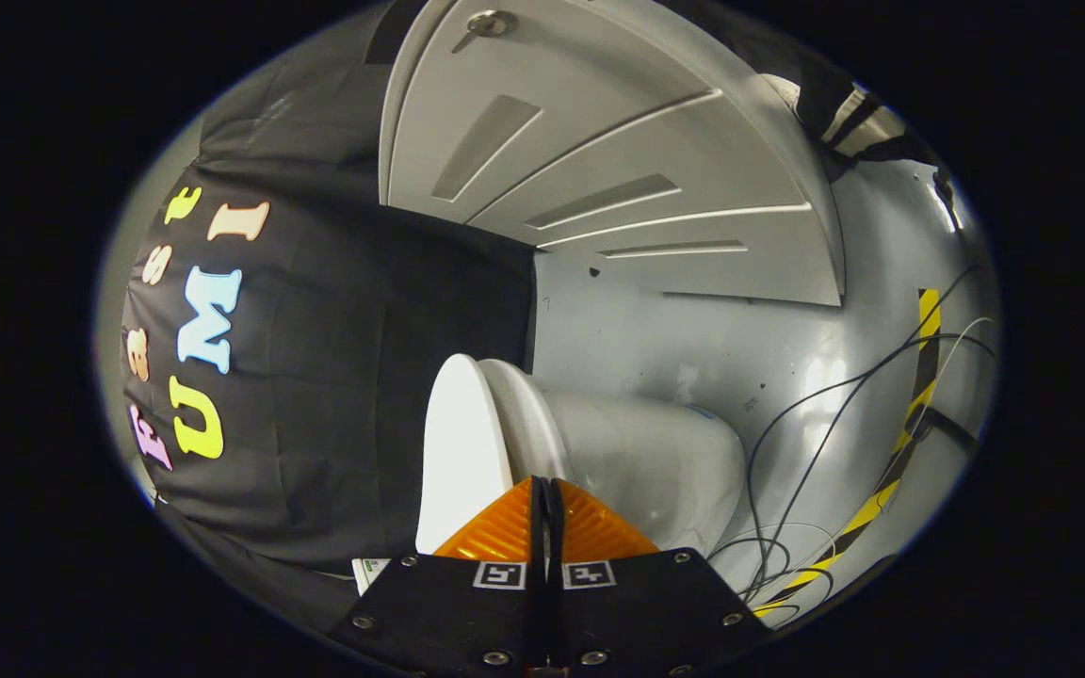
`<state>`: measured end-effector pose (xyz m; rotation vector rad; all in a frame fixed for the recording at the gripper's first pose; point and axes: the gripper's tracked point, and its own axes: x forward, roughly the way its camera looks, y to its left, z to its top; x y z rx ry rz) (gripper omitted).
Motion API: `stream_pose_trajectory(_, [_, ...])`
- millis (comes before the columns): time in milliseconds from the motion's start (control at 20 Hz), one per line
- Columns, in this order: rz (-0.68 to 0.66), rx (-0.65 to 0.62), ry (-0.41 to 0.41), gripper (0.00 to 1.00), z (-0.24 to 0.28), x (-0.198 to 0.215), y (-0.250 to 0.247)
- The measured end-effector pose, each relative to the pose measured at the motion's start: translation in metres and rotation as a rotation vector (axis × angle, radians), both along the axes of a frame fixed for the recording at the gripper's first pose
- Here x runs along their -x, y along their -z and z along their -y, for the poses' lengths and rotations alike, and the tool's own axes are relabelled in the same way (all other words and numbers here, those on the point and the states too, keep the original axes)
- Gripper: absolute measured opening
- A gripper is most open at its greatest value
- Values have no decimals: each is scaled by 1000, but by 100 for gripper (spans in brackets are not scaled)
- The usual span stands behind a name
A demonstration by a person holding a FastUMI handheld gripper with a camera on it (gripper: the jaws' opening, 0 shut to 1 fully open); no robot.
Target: Open the toilet lid.
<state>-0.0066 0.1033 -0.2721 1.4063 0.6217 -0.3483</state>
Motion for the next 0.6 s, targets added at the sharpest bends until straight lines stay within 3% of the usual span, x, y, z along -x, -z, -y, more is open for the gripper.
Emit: stream_pose_trajectory(600, [42,128,-49,0,-1,-6,-78])
